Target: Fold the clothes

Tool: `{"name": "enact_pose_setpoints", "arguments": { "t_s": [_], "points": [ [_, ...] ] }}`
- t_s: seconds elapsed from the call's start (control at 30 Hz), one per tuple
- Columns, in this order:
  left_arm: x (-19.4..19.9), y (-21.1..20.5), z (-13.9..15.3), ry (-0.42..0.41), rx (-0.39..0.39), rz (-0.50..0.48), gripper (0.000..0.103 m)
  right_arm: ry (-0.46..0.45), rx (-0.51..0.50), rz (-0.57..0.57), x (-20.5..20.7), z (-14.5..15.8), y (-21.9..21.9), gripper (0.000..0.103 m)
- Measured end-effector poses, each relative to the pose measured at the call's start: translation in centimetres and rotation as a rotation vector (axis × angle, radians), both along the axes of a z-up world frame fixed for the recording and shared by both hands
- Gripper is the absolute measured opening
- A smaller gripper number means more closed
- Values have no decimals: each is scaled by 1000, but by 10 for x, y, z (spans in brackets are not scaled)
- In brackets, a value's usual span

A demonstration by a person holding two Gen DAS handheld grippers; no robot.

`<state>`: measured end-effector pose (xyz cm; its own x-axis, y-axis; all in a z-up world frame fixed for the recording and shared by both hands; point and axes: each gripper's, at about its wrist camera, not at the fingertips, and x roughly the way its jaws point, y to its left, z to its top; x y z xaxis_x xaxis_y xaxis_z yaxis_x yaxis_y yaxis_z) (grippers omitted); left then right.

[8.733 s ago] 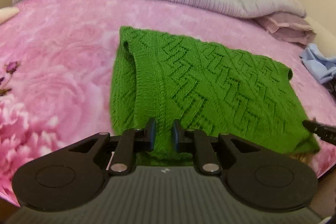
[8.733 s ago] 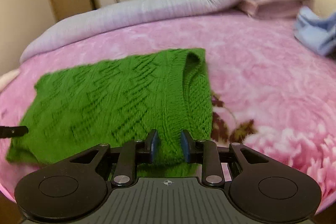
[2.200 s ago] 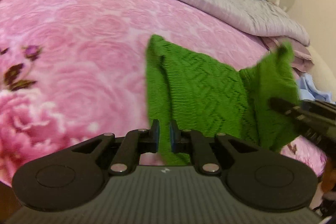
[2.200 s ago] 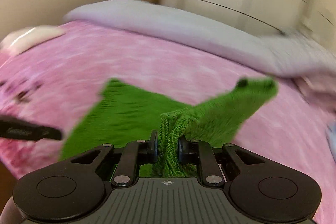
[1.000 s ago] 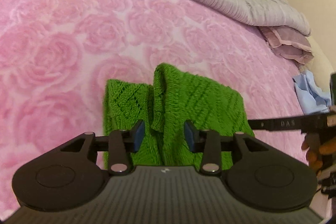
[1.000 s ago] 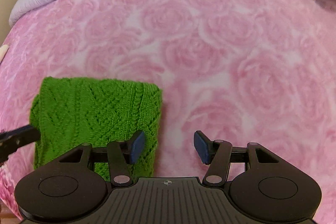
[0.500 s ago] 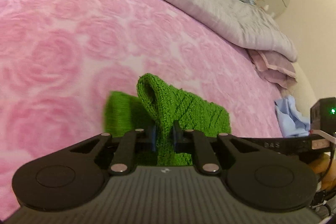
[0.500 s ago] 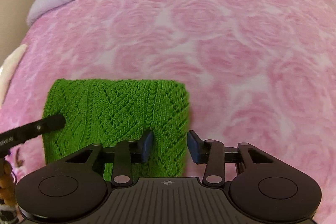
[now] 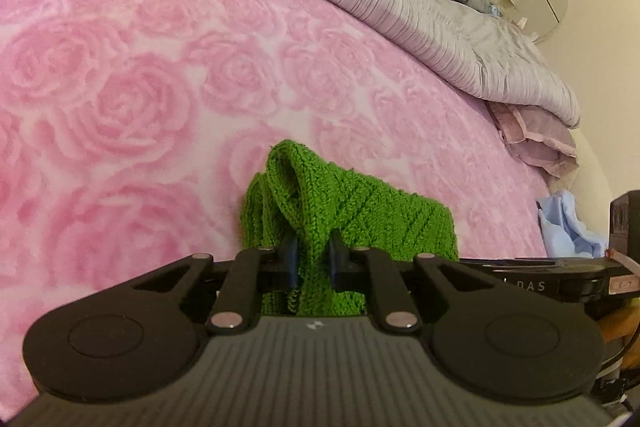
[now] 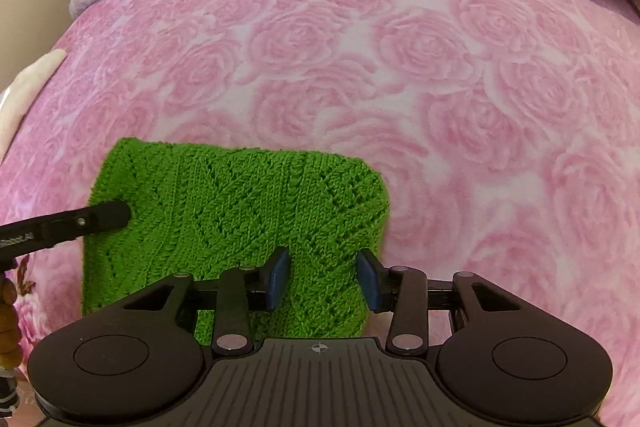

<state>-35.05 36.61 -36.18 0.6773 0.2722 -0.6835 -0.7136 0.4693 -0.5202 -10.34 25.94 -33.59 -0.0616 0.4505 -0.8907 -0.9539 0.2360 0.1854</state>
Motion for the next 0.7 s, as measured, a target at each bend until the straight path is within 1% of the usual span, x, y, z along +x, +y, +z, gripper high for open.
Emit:
{"name": "enact_pose_setpoints", "arguments": {
  "t_s": [0.07,0.17,0.23,0.3,0.4,0.47,0.5,0.53,0.57,0.6,0.63,0.7],
  "points": [
    [1,1,-5,14,-7,6,12,-7,3,3,-2,-1,1,42],
    [9,1,-21,67,8,-8,15,-24,9,5,-6,-5,1,42],
    [7,-3,-18,63,20,0,15,-29,16,0,-7,-6,0,42],
    [7,-9,-13,80,47,-6,16,-29,23,2,-7,-6,-2,42],
    [-2,-23,-4,97,55,19,20,-31,34,-3,-8,-6,-5,42],
    [-12,-33,0,90,42,39,24,-18,47,-16,-6,-6,-7,43],
    [-20,-40,0,84,24,54,29,3,59,-29,-4,-5,-10,47],
    [-27,-46,1,77,6,69,32,34,77,-45,0,-5,-14,48],
    [-36,-55,0,63,-16,78,33,63,96,-62,4,-4,-19,50],
    [-44,-63,0,48,-39,87,37,85,115,-72,6,-2,-25,51],
    [-52,-71,-2,34,-67,101,44,106,134,-80,8,0,-34,51],
    [-65,-88,-5,7,-116,118,45,155,142,-96,12,1,-50,51]
  ]
}}
